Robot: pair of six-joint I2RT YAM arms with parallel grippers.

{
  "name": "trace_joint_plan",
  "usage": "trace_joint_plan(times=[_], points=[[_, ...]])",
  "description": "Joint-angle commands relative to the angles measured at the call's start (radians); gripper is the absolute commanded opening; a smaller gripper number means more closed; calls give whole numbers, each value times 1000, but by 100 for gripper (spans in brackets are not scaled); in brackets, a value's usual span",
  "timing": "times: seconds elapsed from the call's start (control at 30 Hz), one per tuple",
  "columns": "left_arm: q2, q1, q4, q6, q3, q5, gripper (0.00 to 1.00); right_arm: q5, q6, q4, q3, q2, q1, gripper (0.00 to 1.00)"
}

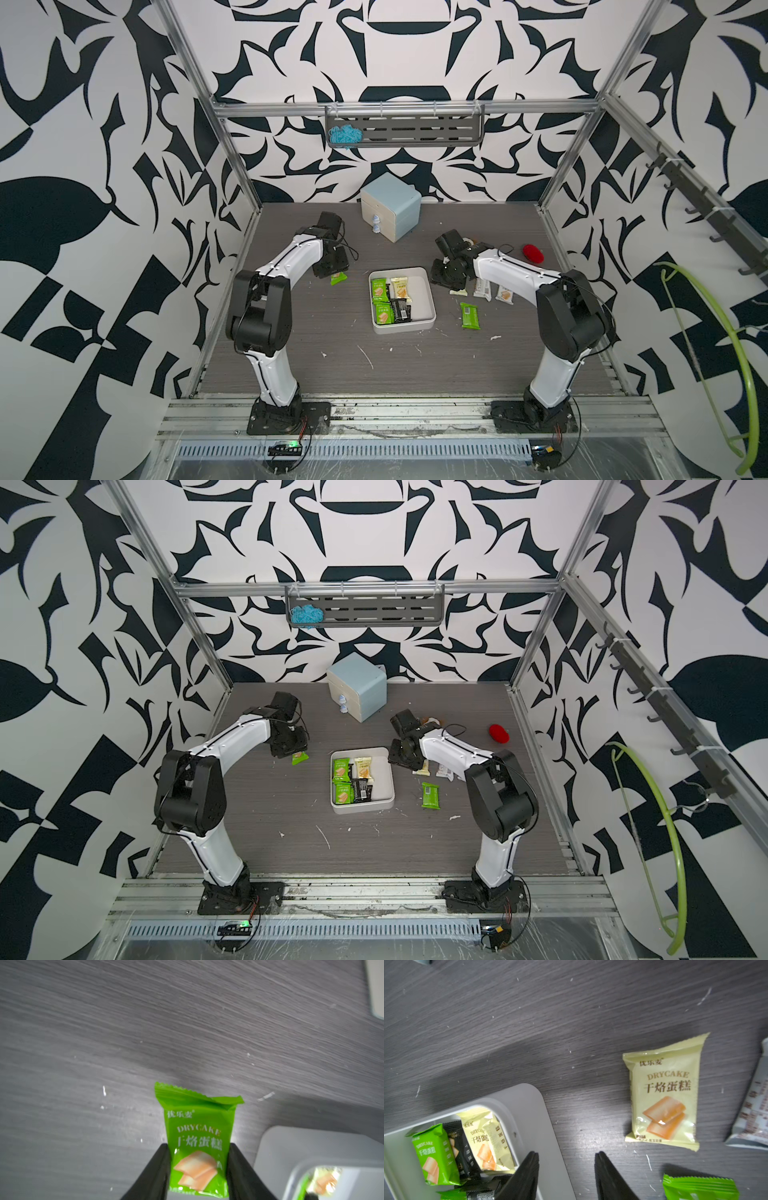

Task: Take the cookies out of the storage box
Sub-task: Place the cookie at the center of the board.

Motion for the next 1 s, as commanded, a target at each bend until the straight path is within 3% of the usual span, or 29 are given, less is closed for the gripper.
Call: trace_joint_plan(times=[0.0, 0.47, 0.73, 0.97], points=[[66, 14, 18, 47, 42, 14, 48, 29, 13, -12, 39, -11, 0, 49], [178, 16, 23, 37, 82, 4, 49, 69, -40, -74, -14, -82, -12, 49], [155, 14, -1, 7, 91, -6, 66, 77, -61, -84, -104, -203, -49, 50], [39, -49, -26, -68, 72, -21, 71, 80, -82, -98, -174, -294, -54, 50]])
